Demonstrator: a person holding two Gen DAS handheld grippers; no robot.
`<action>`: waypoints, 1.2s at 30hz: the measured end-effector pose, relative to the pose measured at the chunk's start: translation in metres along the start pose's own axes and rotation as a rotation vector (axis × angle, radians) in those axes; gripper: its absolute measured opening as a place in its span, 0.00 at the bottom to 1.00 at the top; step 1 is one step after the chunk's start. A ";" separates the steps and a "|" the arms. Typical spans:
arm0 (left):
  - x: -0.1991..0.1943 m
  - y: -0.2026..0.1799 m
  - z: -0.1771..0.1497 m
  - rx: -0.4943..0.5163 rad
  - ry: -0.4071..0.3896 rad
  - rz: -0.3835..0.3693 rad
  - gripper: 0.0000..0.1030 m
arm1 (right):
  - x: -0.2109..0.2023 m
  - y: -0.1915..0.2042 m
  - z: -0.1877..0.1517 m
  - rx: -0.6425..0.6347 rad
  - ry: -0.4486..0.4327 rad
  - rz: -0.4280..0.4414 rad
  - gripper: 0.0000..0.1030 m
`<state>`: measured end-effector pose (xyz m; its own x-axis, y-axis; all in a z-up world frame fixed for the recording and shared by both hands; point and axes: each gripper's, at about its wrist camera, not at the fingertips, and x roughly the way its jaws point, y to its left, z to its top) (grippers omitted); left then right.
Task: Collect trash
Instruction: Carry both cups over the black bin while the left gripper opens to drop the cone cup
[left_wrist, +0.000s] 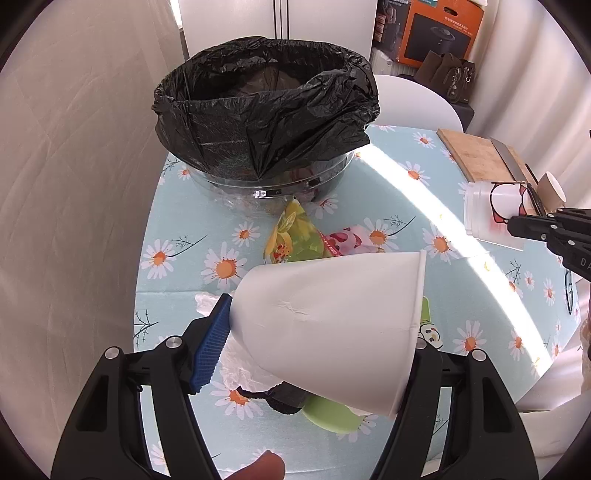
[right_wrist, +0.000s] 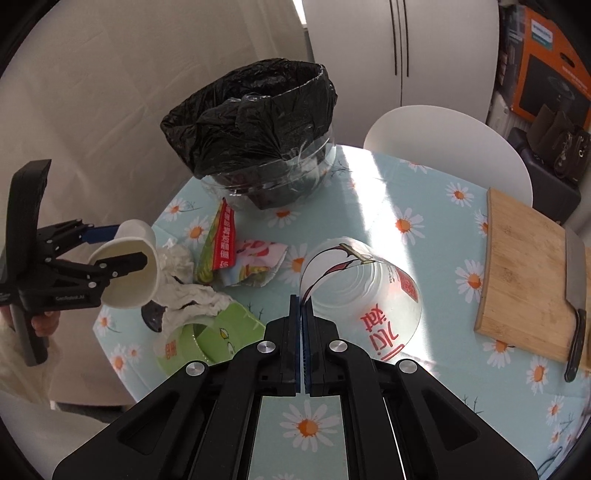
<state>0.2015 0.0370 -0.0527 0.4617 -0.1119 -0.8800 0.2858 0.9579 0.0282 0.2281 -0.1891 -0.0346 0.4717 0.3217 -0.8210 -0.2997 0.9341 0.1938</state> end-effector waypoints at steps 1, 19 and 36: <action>-0.004 0.001 0.000 -0.004 -0.009 0.011 0.67 | -0.005 0.002 0.001 -0.008 -0.014 -0.002 0.01; -0.068 0.021 0.033 -0.057 -0.163 0.145 0.67 | -0.063 0.026 0.045 -0.148 -0.190 -0.013 0.01; -0.065 0.036 0.109 0.009 -0.203 0.140 0.67 | -0.052 0.044 0.141 -0.222 -0.286 0.037 0.01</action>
<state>0.2734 0.0498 0.0573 0.6561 -0.0296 -0.7541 0.2144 0.9654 0.1486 0.3068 -0.1427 0.0922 0.6606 0.4145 -0.6260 -0.4793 0.8746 0.0734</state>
